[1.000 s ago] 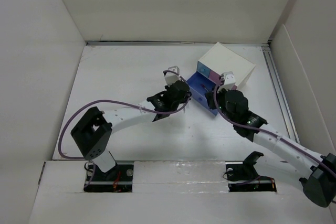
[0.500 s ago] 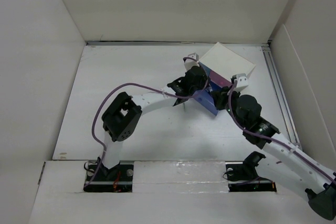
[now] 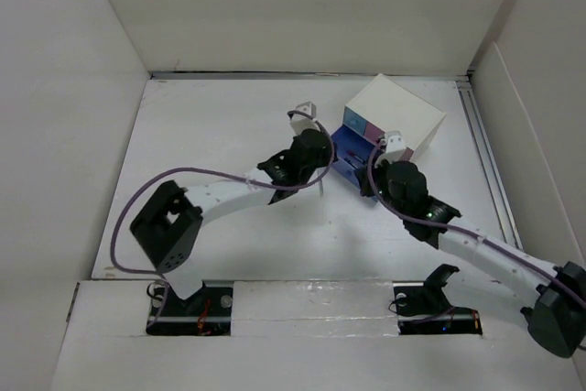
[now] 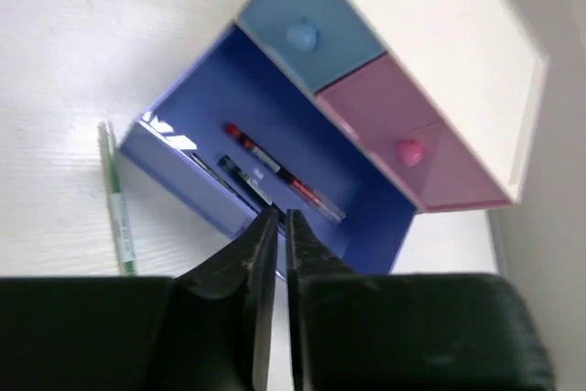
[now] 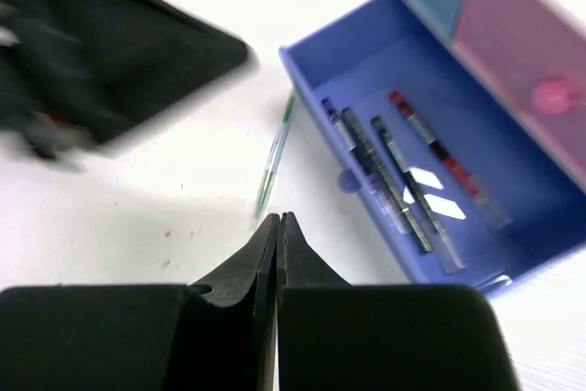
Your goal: Organize the desk
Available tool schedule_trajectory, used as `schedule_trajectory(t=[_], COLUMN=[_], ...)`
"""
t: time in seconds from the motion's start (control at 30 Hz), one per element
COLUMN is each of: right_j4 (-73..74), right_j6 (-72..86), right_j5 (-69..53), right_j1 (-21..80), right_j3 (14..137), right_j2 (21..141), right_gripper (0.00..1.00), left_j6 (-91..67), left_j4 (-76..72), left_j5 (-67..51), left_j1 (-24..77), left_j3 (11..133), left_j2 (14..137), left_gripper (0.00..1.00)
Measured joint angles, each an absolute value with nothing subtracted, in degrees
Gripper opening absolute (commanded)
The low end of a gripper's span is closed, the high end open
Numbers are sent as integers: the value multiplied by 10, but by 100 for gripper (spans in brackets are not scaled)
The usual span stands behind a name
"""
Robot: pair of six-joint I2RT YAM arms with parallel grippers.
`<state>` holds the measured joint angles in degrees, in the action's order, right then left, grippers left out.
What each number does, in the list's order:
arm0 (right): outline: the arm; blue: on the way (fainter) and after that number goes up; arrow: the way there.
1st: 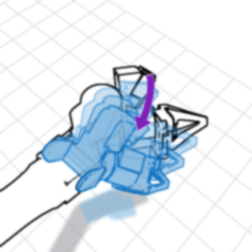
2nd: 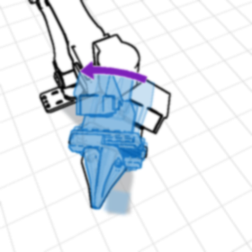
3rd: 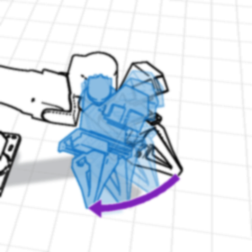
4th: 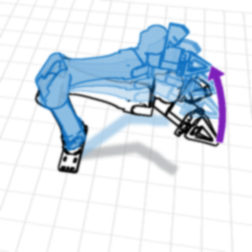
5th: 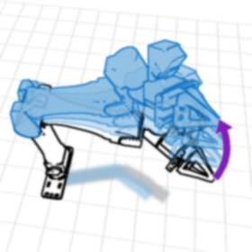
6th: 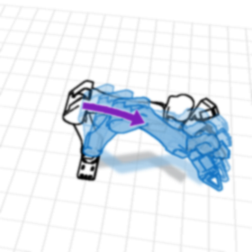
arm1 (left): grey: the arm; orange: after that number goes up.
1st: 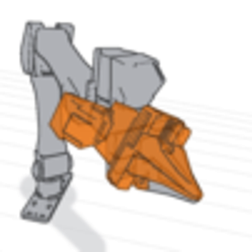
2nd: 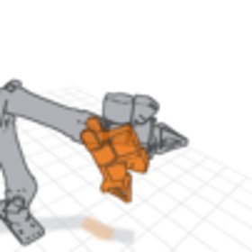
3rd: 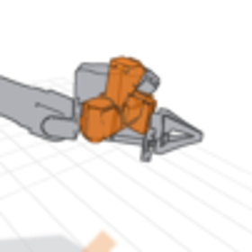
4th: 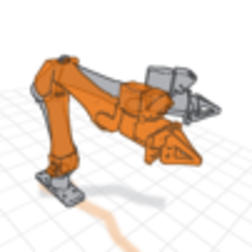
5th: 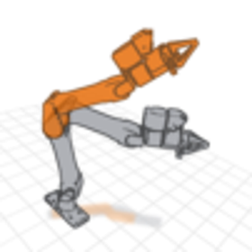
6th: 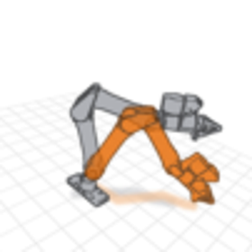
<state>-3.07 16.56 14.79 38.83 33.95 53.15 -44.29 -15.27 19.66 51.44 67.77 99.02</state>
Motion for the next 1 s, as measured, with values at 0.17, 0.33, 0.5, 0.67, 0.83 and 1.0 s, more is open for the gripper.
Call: schedule_trajectory(t=[0.17,0.33,0.5,0.67,0.83,1.0], right_j4=[-52,-63,-87,-108,-111,-112], right_j6=[173,178,184,189,190,192], right_j5=[144,149,161,168,175,182], right_j1=[415,432,436,437,445,455], right_j3=[349,378,408,432,459,485], right_j2=[636,752,854,931,963,980], right_gripper=[29,36,36,35,35,36], left_j6=[-422,-392,-368,-354,-338,-327], left_j4=[-179,-173,-152,-157,-157,-176], left_j5=[239,286,316,324,326,326], left_j1=[495,484,484,482,482,482], left_j3=[563,485,422,373,363,356], left_j2=[830,711,634,599,603,606], left_gripper=[3,15,22,23,22,22])
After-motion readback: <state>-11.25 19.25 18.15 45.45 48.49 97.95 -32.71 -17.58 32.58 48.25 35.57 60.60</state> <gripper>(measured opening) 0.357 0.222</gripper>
